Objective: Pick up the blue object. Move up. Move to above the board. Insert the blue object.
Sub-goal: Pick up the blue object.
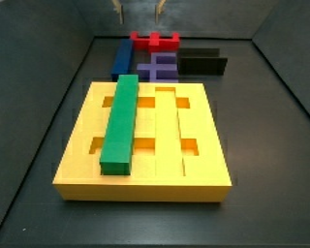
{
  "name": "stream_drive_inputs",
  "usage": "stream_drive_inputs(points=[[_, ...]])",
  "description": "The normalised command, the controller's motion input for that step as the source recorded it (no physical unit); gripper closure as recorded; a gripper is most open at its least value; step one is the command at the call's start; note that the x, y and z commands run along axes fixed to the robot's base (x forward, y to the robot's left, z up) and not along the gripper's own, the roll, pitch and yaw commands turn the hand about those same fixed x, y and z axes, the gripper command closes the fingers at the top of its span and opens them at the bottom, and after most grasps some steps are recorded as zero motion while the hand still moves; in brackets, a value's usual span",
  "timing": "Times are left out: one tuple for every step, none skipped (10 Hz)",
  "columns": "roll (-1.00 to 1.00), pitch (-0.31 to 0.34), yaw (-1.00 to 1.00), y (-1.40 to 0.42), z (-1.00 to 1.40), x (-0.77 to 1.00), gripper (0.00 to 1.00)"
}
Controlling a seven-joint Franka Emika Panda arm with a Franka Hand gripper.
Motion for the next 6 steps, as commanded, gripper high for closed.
stream_drive_inputs(points=[[0.00, -0.239, 0.00, -0.08, -0.71, -0.55, 0.00], [0.00, -0.196, -0.01, -0.03, -0.71, -0.39, 0.00], [0.00, -0.133, 0.00, -0.01, -0.75, -0.14, 0.00], [0.00, -0.121, 0.00, -0.01, -0.76, -0.12, 0.00], [0.04, -0.123, 0.00, -0.11, -0.73, -0.15, 0.00], [0.04, -0.114, 0.01, -0.17, -0.63, -0.13, 0.00]])
